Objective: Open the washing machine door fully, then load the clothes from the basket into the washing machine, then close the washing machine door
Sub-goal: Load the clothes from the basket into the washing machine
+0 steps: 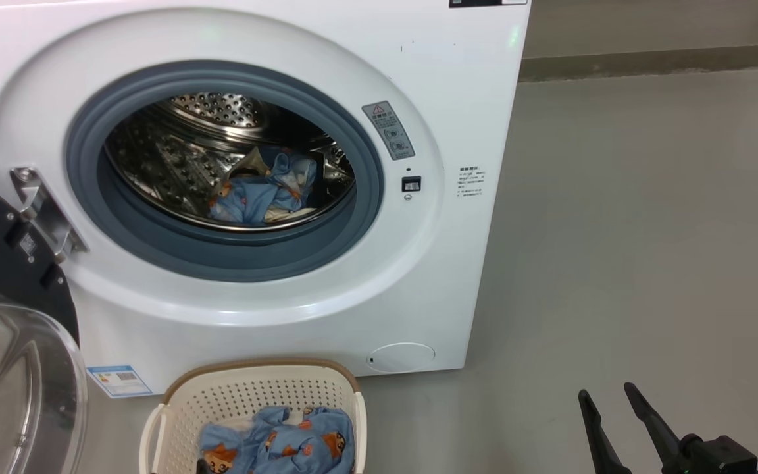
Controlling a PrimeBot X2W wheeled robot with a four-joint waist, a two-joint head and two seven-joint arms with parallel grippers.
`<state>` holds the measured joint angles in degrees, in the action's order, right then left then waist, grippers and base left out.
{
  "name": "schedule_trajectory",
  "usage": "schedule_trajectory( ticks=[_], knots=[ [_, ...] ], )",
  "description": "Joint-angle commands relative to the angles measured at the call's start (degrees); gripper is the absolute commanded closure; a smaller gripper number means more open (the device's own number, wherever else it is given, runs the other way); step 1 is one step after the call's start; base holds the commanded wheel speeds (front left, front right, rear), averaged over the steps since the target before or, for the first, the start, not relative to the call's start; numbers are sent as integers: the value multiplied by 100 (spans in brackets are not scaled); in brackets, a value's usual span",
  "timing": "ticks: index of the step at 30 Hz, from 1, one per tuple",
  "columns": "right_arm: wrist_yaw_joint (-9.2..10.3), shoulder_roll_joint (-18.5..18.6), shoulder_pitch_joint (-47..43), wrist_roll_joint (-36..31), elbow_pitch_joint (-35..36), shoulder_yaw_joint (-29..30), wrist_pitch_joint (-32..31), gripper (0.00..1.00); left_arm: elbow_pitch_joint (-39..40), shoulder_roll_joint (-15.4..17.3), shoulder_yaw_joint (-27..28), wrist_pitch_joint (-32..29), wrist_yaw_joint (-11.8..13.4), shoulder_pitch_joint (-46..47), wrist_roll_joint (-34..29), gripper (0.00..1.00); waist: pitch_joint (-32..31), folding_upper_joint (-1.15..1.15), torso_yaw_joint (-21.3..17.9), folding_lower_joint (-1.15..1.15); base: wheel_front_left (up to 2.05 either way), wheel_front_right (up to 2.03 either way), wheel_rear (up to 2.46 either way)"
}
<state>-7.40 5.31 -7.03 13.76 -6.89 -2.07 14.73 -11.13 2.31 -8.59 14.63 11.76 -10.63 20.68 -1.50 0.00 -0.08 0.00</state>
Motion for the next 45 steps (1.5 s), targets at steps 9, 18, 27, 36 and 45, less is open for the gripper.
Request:
schedule_trajectory(
  ticks=[9, 18, 27, 36, 45],
  knots=[
    [-9, 74, -16, -47, 120, -201, 27, 0, 166, 57, 285, 37, -74, 26, -86, 0, -118, 0, 115, 0, 0, 0, 0],
    [-9, 112, -17, -34, 119, -242, 27, 0, 163, 57, 448, 37, -129, 8, -103, 0, -119, 0, 86, 0, 0, 0, 0],
    [-9, 102, 11, -2, 122, -239, 27, 0, 177, 57, 459, 37, -115, 80, -37, 0, -31, 0, -70, 0, 0, 0, 0],
    [-9, 109, 113, 68, 164, -215, 27, 0, -291, 59, 212, -187, -182, 411, 30, 0, 362, 0, -253, 0, 0, 0, 0],
    [-9, 37, 592, 149, 237, -251, 27, 0, -859, 171, 150, -756, -418, 1299, 232, 0, 1439, 0, -615, 0, 0, 0, 0]
  ],
)
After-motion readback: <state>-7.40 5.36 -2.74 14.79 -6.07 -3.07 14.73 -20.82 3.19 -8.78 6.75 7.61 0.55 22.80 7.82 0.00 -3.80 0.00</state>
